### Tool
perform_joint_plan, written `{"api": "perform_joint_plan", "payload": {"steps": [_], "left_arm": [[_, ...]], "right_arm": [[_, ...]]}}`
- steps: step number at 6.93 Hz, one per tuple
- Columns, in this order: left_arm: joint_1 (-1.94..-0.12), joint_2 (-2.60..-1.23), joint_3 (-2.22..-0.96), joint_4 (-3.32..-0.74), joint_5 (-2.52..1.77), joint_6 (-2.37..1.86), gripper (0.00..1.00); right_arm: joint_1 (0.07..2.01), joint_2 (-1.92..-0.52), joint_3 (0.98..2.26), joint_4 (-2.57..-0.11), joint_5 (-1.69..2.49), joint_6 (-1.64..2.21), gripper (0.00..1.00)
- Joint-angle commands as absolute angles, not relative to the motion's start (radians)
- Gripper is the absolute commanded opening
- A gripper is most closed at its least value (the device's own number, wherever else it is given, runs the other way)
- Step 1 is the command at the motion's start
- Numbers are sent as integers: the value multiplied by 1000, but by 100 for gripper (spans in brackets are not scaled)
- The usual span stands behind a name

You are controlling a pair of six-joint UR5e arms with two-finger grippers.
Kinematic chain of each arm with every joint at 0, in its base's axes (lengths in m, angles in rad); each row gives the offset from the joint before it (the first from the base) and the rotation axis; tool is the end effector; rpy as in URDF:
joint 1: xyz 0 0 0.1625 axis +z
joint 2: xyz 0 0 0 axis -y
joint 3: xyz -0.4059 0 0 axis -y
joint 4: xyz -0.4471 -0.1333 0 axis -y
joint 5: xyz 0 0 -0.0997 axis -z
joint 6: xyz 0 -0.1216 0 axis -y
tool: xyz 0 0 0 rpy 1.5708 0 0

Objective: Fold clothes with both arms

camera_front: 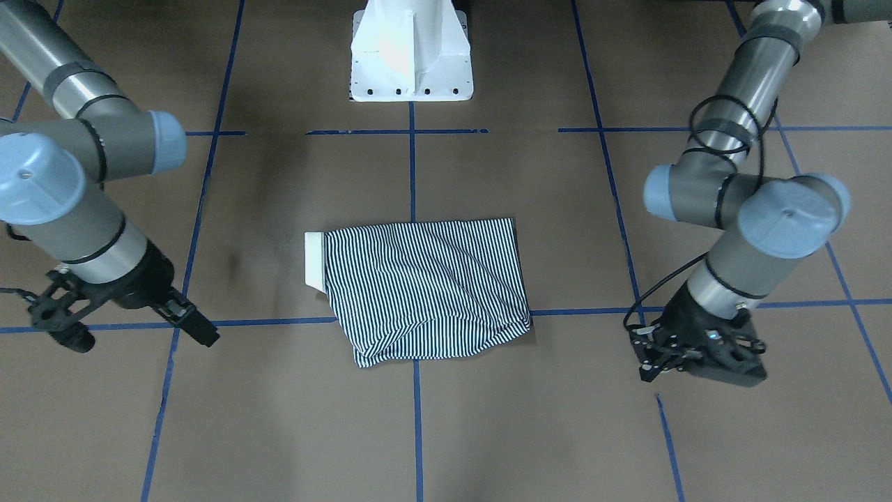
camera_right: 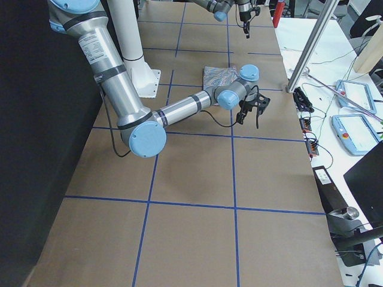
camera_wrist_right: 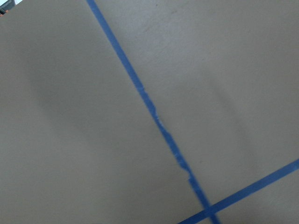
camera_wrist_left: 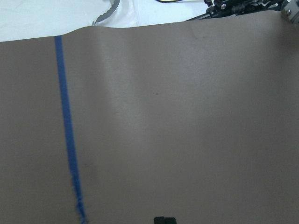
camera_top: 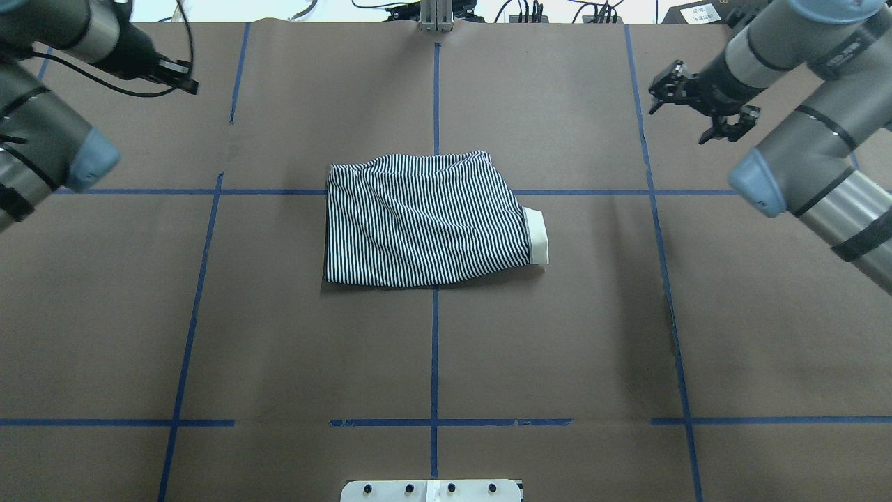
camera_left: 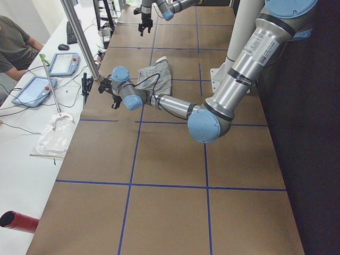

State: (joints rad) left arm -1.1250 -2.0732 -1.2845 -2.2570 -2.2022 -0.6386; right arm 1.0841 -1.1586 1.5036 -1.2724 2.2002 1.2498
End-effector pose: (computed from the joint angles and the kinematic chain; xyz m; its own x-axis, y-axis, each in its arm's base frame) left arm 0.2769 -0.7222 0.4050 0.5837 0.2817 -0.7615 0.1005 0.9056 0.4120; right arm -0.2832 -0.6671 0.4020 0.5284 0.4533 0.7179 -0.4032 0.8781 -0.2576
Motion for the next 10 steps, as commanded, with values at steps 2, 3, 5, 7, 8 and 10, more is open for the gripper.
{"api": "perform_joint_plan", "payload": {"steps": [2,3,5,7,8,10], "left_arm": [[-1332,-1941,-1313,-2238,-2281,-377,0],[-1398,-1903,-1313,-2206,-2286,-254,2],[-1471,-1872,-1444,-1901,-2289,-105,23],[-1484,-1777,-1674,-1426,-2269,-25,100],[-1482,-1731,-1702,-1424,-2278,-15,100],[-1477,-1701,-1680,-1445,-2289,-23,100]], "right_arm": [[1366,-1337,1508,-1355,2342,593,100],[1438,-1380,1506,-1412,2350,384,100],[1526,-1436,1506,-1523,2349,89,100],[1531,-1466,1537,-1551,2349,37,100],[1507,-1462,1539,-1560,2347,34,100],[1494,-1457,1552,-1610,2349,34,100]]}}
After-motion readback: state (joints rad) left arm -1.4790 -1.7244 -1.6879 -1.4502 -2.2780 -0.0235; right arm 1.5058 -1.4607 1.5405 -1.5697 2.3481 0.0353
